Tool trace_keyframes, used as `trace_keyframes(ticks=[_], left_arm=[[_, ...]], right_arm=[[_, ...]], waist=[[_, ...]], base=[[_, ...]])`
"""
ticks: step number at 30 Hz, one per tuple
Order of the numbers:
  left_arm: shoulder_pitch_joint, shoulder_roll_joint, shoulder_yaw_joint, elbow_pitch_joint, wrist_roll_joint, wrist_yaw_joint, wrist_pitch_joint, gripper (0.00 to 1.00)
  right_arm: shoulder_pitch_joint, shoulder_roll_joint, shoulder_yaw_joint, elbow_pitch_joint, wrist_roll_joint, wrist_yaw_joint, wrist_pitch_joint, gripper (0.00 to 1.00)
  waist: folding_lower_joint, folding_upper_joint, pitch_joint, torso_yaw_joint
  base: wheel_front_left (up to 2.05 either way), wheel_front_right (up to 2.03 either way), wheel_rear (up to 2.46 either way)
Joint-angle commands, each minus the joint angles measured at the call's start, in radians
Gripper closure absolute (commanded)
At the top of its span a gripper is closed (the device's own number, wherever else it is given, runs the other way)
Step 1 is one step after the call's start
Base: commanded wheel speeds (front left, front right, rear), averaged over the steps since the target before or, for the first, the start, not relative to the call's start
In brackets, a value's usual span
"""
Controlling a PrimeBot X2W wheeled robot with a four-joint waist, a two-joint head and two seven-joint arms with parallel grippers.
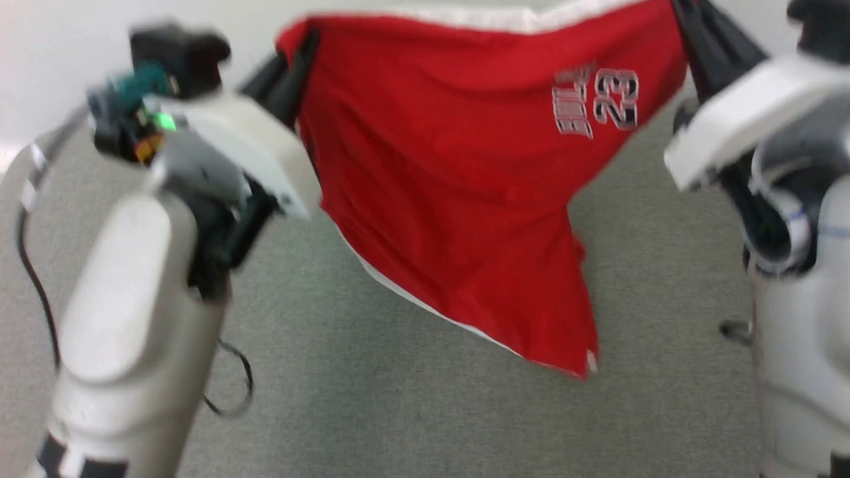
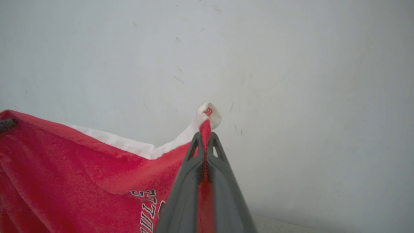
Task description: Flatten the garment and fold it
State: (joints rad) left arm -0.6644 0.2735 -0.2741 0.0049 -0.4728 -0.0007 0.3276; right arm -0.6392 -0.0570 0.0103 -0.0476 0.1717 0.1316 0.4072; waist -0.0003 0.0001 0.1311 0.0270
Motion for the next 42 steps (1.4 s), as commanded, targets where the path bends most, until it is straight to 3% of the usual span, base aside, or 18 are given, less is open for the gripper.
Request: trace_keyframes(ticks=[1, 8, 17, 28, 34, 42], left_arm=[[-0.068, 0.012, 0.004, 0.029, 0.011, -0.010, 0.018, 1.00], [-0.311, 0.045, 0.037, 0.151, 0.032, -0.015, 0.041, 1.00], [-0.585, 0.075, 0.078, 0.254, 0.071, -0.003, -0.006, 1.00], [-0.879, 0.053, 0.089, 0.405, 0.115, -0.035, -0.281, 1.00], [-0.942, 0.020, 0.091, 0.479, 0.112, -0.043, -0.408, 1.00], [-0.981, 0.012, 0.122, 0.530, 0.083, -0.052, -0.523, 1.00]], right_arm=[[-0.064, -0.003, 0.008, 0.016, 0.012, -0.001, 0.020, 1.00], [-0.313, -0.013, 0.022, 0.118, -0.024, -0.001, 0.032, 1.00], [-0.618, -0.006, 0.006, 0.297, -0.112, -0.001, -0.001, 1.00], [-0.969, -0.052, 0.029, 0.549, -0.282, -0.001, -0.151, 1.00], [-1.053, -0.069, -0.003, 0.642, -0.336, -0.001, -0.236, 1.00], [-1.115, -0.085, 0.037, 0.726, -0.409, -0.001, -0.342, 1.00]], waist=[[0.0003, -0.0001, -0.007, -0.018], [0.0003, -0.0001, 0.070, -0.040], [0.0003, -0.0001, 0.262, -0.076], [0.0003, -0.0001, 0.520, -0.073], [0.0003, -0.0001, 0.591, -0.060], [0.0003, -0.0001, 0.658, -0.051]], base=[[0.00, 0.00, 0.00], [0.00, 0.00, 0.00], [0.00, 0.00, 0.00], [0.00, 0.00, 0.00], [0.00, 0.00, 0.00], [0.00, 0.00, 0.00]])
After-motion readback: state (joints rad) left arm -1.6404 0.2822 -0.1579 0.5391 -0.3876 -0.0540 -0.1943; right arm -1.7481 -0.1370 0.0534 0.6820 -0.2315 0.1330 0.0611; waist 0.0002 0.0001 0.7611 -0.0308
